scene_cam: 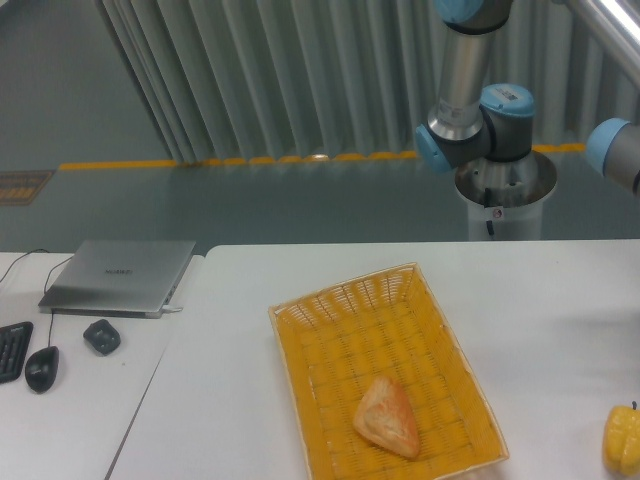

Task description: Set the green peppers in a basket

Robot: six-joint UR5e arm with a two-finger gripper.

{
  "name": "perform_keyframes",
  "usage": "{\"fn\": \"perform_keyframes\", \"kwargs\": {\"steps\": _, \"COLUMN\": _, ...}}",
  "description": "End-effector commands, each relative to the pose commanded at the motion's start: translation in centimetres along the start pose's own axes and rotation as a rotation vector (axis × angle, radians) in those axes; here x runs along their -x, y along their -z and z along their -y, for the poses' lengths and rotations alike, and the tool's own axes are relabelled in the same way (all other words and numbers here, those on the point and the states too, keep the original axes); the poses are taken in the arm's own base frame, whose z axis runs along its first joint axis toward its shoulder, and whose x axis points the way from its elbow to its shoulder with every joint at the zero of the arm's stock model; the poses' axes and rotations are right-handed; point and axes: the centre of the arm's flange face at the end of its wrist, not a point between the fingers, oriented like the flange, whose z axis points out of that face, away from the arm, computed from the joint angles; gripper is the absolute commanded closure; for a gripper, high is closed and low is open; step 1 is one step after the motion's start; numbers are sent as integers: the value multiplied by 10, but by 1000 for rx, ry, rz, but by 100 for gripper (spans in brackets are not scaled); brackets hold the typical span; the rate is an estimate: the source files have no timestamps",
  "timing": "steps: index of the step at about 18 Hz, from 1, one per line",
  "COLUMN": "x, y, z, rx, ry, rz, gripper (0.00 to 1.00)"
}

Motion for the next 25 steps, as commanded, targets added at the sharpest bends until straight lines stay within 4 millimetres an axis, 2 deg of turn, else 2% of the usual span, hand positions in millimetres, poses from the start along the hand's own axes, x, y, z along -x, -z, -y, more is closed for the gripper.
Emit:
{"fn": "perform_keyframes", "kwargs": {"steps": 4, "x": -4, "y": -7, "z": -9, "rx": -3, "ry": 6, "rz": -9, "gripper": 0}}
{"fn": "perform_keyframes", "kwargs": {"steps": 12, "x": -5, "y": -10, "z": -15, "rx": 2, "ry": 6, "rz": 7, "gripper": 0}}
{"fn": "perform_keyframes", "kwargs": {"steps": 17, "x": -6, "y": -21, "z": -19, "rx": -2, "ry": 10, "rz": -8, "gripper": 0}}
{"fn": "perform_keyframes", "kwargs": {"steps": 25, "x": -7, "y": -39, "z": -13, "rx": -16, "ry": 5, "rz": -39, "gripper": 0}}
